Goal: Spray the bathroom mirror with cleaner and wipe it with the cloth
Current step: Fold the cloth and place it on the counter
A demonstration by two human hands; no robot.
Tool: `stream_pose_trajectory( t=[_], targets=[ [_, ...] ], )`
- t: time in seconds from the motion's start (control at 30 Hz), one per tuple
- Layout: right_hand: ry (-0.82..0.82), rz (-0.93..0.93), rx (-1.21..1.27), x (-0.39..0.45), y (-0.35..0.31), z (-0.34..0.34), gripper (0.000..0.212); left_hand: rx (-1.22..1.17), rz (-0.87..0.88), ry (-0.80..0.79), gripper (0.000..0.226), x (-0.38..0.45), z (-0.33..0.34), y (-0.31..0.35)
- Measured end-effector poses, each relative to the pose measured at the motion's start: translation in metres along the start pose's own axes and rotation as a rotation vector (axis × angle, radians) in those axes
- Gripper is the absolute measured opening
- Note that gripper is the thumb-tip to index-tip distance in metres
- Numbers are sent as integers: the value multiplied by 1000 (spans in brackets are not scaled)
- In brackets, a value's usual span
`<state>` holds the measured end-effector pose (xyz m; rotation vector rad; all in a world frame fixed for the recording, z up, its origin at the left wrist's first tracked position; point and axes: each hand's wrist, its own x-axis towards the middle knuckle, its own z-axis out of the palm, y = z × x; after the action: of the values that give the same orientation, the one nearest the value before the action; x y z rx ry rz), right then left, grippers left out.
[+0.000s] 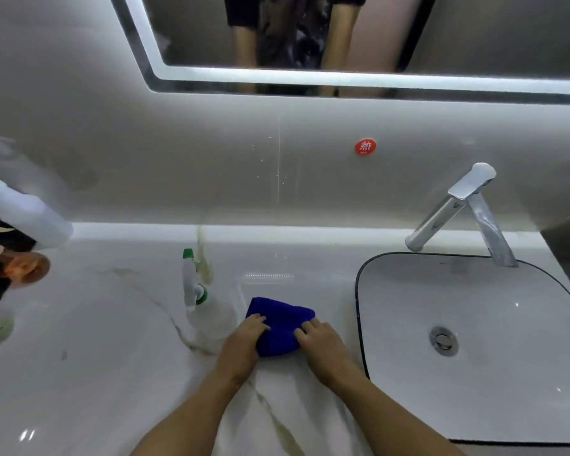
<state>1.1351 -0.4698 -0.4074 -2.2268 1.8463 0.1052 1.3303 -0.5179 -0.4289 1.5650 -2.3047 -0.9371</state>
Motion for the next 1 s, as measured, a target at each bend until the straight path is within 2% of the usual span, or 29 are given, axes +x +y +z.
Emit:
stream_pose_trajectory(
  t=[0.23, 0.37, 0.6, 0.63, 0.73, 0.83, 0.93, 1.0],
  targets=[
    [0, 26, 42, -22, -5, 20, 49, 201, 191, -44, 65, -20, 12, -25],
    [-38, 53, 23, -23, -6, 17, 52, 205, 181, -57, 62, -22, 10, -20],
    [-106, 114, 130, -23, -20, 6, 40, 185, 174, -92, 54, -24, 5, -7],
    [-104, 127, 169, -21, -21, 3, 39, 147, 171, -53, 47, -27, 1, -4],
    [-38, 160, 253, -20, -20, -7, 36, -32, 119, 219, 17, -51, -11, 0],
    [27, 176, 282, -23, -15, -12, 47, -194, -128, 489, 32, -77, -28, 1],
    [-98, 143, 232, -25, -17, -6, 69, -325, -387, 720, 56, -70, -60, 2],
    [-198, 135, 219, -26, -22, 4, 76, -388, -403, 735, 70, -50, -79, 3]
  ],
)
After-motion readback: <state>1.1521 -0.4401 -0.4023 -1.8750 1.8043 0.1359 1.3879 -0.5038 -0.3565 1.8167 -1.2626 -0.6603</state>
